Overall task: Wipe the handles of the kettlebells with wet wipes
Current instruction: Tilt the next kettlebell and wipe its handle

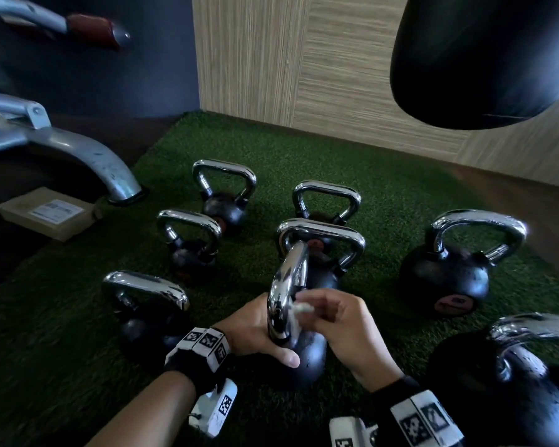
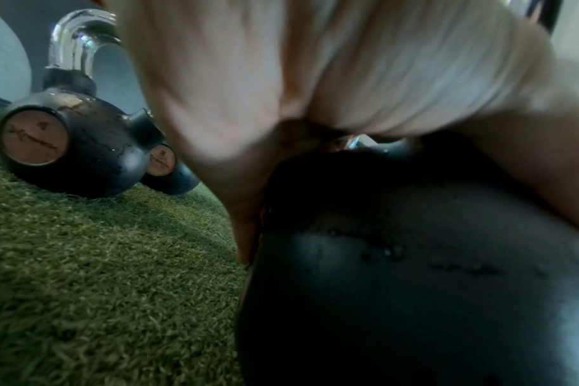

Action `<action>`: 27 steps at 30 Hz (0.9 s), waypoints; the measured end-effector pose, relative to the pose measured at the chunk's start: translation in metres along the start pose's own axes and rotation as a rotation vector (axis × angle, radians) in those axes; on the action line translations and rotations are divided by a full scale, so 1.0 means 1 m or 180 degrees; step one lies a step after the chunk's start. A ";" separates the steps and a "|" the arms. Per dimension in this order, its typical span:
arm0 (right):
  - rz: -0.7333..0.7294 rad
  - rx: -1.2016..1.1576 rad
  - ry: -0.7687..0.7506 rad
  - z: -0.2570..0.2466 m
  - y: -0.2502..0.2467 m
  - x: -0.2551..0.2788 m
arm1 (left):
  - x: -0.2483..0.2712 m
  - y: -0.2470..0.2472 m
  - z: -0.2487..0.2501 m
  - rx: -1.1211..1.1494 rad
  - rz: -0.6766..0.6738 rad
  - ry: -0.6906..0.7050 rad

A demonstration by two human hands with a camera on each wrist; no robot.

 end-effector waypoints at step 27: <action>-0.1051 -0.1804 0.0834 0.022 0.028 0.048 | 0.016 0.016 -0.013 -0.1343 0.0137 -0.0181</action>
Point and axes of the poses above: each hand's wrist, its own x-axis away from the middle knuckle, its own y-axis out of the palm, z = x × y, the point moved 9 cm from there along -x, towards the middle knuckle, and after that the axes turned 2 degrees about -x, right-handed, at the moved point
